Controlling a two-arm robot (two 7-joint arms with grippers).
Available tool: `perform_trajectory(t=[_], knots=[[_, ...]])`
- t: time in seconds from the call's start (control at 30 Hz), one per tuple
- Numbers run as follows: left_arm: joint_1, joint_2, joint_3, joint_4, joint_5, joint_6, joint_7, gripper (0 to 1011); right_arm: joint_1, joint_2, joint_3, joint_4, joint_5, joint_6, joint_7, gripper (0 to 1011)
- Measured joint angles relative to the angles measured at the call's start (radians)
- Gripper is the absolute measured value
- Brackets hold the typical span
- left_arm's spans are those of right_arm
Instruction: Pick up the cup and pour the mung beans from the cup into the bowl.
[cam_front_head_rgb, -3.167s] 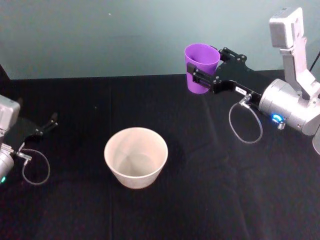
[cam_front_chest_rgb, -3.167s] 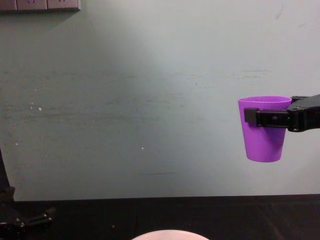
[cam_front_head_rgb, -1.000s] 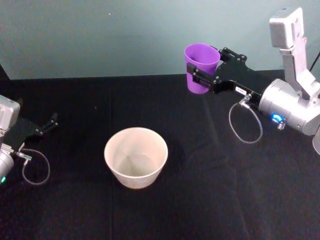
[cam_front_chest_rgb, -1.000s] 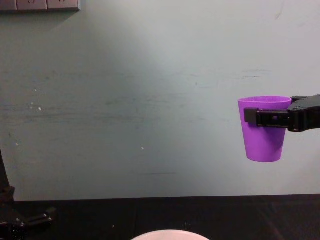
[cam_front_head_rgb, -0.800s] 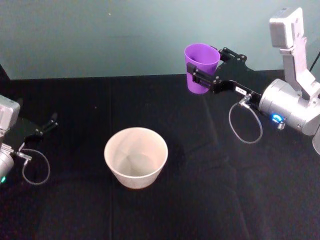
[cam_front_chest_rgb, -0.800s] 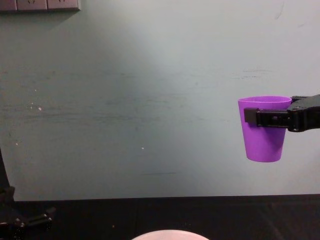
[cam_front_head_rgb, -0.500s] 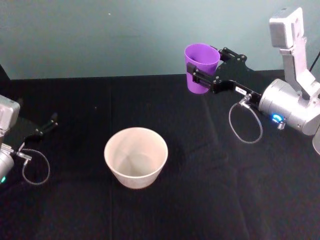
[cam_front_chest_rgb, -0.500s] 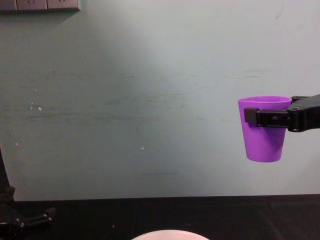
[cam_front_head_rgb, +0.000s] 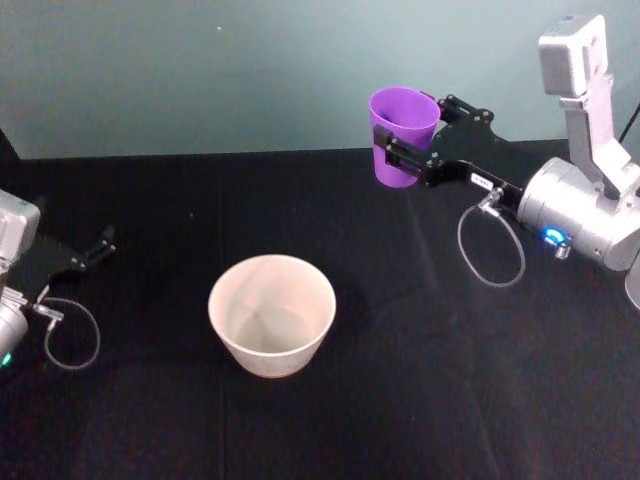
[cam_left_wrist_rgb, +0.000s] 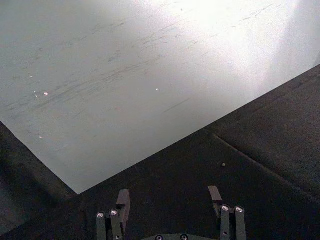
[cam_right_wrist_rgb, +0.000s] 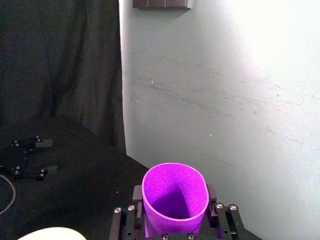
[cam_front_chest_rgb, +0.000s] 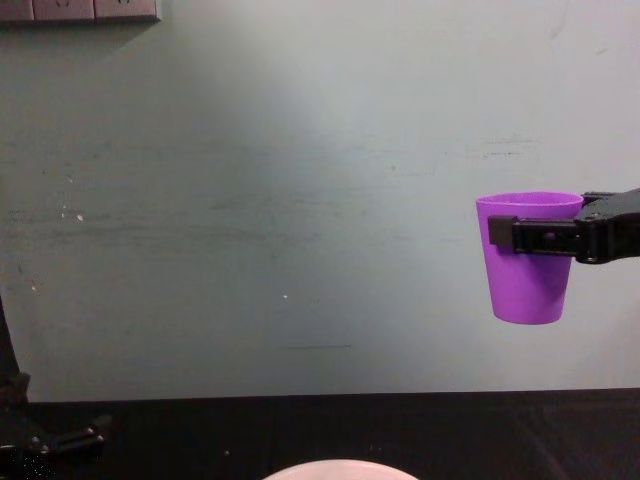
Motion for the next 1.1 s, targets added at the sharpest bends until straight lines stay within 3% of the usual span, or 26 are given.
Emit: perform_trajectory(t=[0.17,0.4,0.53,0.7,0.8,0.83,0.9,0.93,1.0,1.03,1.1], knots=[[0.0,0.0,0.0,0.0,0.0,0.0,0.0,1011,0.019,0.002,-0.012,0.01,0.017,0.011,0.015,722],[0.0,0.0,0.0,0.0,0.0,0.0,0.0,1012,0.09,-0.022,-0.059,0.052,0.028,0.061,0.012,722],[0.0,0.0,0.0,0.0,0.0,0.0,0.0,1011,0.143,-0.046,-0.104,0.091,0.003,0.066,0.006,722],[0.0,0.0,0.0,0.0,0.0,0.0,0.0,1011,0.171,-0.066,-0.149,0.125,-0.05,0.042,-0.005,722],[0.0,0.0,0.0,0.0,0.0,0.0,0.0,1012,0.171,-0.065,-0.182,0.138,-0.126,-0.015,-0.022,722],[0.0,0.0,0.0,0.0,0.0,0.0,0.0,1012,0.169,-0.056,-0.207,0.143,-0.188,-0.057,-0.039,722],[0.0,0.0,0.0,0.0,0.0,0.0,0.0,1011,0.166,-0.044,-0.231,0.146,-0.255,-0.098,-0.057,722],[0.0,0.0,0.0,0.0,0.0,0.0,0.0,1012,0.163,-0.029,-0.255,0.147,-0.32,-0.133,-0.073,722],[0.0,0.0,0.0,0.0,0.0,0.0,0.0,1011,0.158,-0.009,-0.287,0.142,-0.408,-0.176,-0.094,722],[0.0,0.0,0.0,0.0,0.0,0.0,0.0,1012,0.158,-0.009,-0.287,0.142,-0.408,-0.176,-0.094,722],[0.0,0.0,0.0,0.0,0.0,0.0,0.0,1012,0.151,0.016,-0.324,0.126,-0.525,-0.226,-0.133,722]])
